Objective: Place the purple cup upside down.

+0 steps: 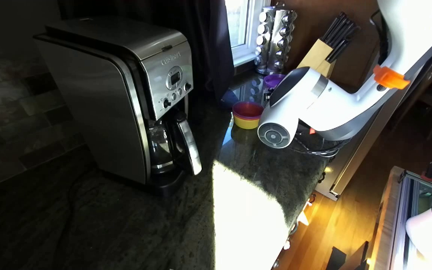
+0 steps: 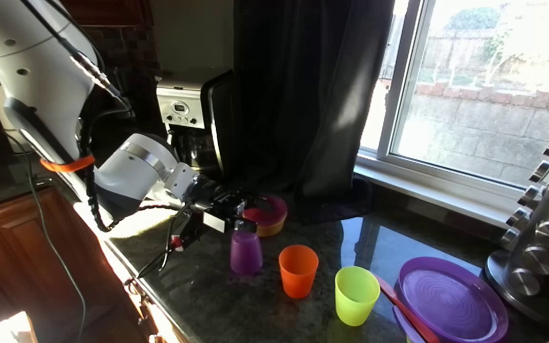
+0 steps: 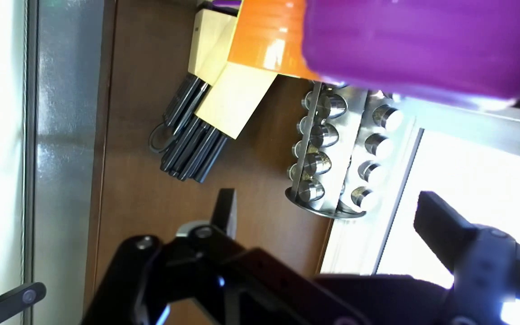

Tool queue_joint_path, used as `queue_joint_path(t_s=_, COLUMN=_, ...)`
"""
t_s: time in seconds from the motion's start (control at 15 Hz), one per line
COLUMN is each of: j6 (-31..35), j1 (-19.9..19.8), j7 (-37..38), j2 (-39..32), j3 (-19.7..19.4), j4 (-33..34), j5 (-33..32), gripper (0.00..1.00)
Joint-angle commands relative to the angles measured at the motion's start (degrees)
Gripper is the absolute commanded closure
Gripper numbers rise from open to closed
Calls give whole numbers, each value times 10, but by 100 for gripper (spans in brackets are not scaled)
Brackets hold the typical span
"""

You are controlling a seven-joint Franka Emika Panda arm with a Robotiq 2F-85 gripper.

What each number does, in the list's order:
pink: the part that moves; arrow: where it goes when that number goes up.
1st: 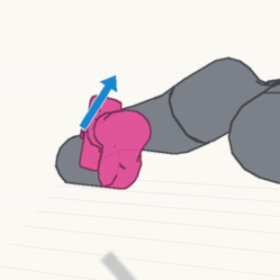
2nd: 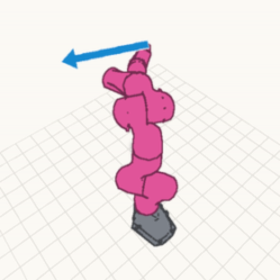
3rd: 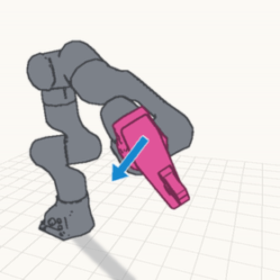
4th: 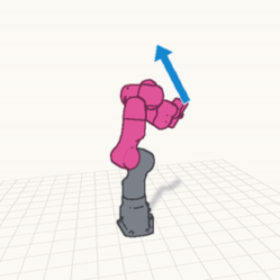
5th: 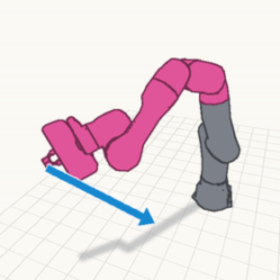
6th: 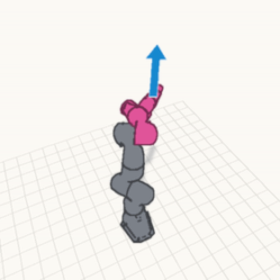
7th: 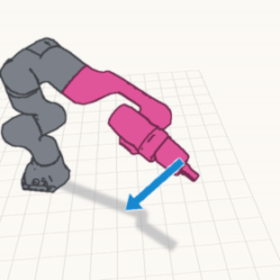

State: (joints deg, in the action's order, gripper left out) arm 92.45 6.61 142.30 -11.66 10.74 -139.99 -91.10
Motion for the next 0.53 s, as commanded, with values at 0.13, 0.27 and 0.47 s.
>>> queue_joint_path(t_s=0.13, j6=146, j1=-13, j7=-49, j2=163, j3=-13, j4=-83, j5=23, gripper=0)
queue_joint_path(t_s=0.27, j6=222, j1=-15, j7=-74, j2=224, j3=-31, j4=-110, j5=24, gripper=0)
queue_joint_path(t_s=0.47, j6=309, j1=-21, j7=-139, j2=299, j3=-74, j4=-135, j5=43, gripper=0)
